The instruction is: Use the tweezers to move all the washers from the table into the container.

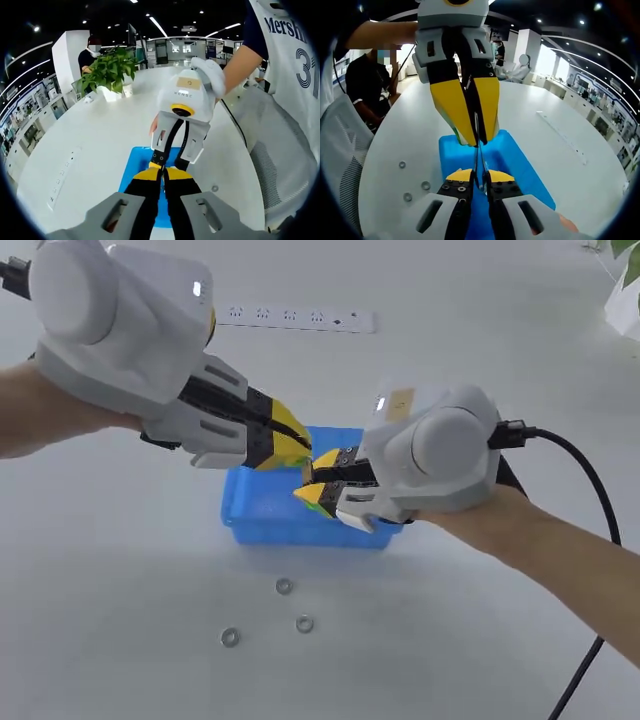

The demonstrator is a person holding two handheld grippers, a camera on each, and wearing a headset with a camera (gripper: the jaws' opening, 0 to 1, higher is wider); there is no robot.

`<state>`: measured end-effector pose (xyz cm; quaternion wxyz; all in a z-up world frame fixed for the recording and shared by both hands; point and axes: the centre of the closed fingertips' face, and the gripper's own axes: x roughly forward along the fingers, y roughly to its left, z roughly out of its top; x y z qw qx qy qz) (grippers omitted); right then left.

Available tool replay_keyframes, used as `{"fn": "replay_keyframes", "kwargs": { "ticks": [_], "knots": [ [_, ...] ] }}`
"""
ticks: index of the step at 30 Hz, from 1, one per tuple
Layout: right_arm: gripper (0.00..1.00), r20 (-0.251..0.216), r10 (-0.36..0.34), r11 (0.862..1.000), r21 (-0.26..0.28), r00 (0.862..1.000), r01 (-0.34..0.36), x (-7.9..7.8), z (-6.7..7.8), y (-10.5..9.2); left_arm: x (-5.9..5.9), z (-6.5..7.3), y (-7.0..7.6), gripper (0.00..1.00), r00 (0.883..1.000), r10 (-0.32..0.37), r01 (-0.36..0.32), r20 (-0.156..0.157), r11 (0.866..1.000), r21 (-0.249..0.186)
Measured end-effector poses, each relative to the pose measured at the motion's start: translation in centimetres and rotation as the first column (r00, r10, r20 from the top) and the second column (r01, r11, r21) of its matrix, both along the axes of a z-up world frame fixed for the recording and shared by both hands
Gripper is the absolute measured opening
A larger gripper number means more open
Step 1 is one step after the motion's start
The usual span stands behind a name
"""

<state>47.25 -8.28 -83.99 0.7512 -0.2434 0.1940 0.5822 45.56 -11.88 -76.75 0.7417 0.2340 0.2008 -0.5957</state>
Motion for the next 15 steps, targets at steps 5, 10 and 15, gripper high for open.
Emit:
{"fn": "replay_keyframes", "kwargs": {
  "ticks": [5, 10, 15],
  "knots": [
    [0.12, 0.001, -0.007, 1.0, 0.006, 1.0, 0.007, 0.09, 0.18, -0.05, 0.13, 0.16, 0.04, 0.07, 1.0, -0.002, 0.002, 0.005, 1.0, -0.004],
    [0.12, 0.007, -0.007, 1.0, 0.006, 1.0, 0.007, 0.04, 0.32, -0.06, 0.04, 0.34, 0.11, 0.07, 1.0, -0.005, 0.005, 0.01, 1.0, -0.004],
    [0.12, 0.017, -0.007, 1.0, 0.016, 1.0, 0.007, -0.01, 0.88, 0.08, 0.0, 0.84, 0.18, 0.06, 1.0, -0.008, 0.008, 0.019, 1.0, -0.005]
  ]
}}
